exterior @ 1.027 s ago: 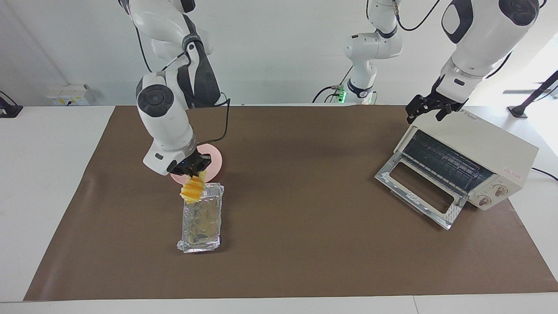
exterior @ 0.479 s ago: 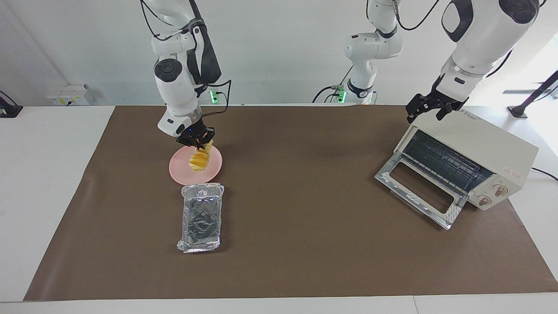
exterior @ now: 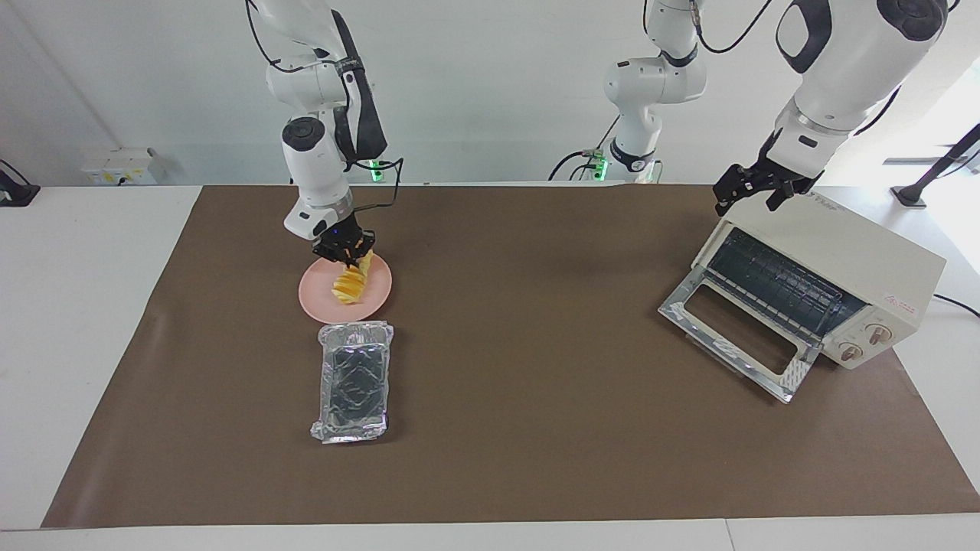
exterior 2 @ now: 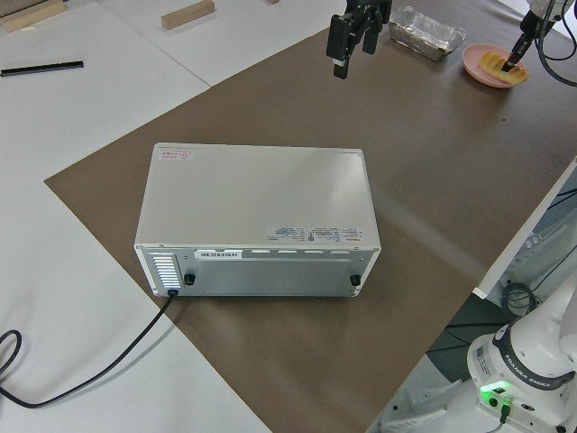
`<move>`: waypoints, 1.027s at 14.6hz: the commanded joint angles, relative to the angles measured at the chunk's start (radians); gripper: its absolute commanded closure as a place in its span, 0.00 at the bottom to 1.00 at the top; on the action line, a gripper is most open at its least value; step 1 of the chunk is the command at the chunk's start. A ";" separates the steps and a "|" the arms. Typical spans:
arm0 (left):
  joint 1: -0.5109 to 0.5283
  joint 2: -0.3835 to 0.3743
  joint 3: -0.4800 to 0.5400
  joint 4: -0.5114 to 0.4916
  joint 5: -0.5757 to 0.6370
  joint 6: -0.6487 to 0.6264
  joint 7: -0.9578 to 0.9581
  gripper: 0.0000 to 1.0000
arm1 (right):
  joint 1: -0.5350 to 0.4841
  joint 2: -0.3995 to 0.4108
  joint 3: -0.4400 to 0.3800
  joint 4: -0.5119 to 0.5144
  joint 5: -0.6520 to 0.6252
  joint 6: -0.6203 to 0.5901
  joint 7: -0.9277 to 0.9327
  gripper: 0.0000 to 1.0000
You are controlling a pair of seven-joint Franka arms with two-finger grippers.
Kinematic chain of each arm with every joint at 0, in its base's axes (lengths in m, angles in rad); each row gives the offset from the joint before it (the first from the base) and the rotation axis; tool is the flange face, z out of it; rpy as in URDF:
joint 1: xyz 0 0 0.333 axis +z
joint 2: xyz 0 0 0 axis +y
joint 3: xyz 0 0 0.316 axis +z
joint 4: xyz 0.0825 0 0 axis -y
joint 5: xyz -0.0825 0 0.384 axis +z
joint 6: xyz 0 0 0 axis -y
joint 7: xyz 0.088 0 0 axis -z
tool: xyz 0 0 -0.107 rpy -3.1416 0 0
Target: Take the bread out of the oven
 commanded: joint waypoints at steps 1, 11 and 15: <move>0.004 -0.016 -0.002 -0.006 0.010 -0.004 0.012 0.00 | -0.015 -0.015 0.005 0.018 0.021 -0.016 -0.039 0.00; 0.004 -0.016 -0.002 -0.002 0.011 -0.007 0.012 0.00 | -0.079 0.068 -0.004 0.605 0.020 -0.616 -0.068 0.00; 0.004 -0.016 -0.002 -0.002 0.011 -0.005 0.012 0.00 | -0.130 0.093 -0.004 0.838 0.018 -0.899 -0.073 0.00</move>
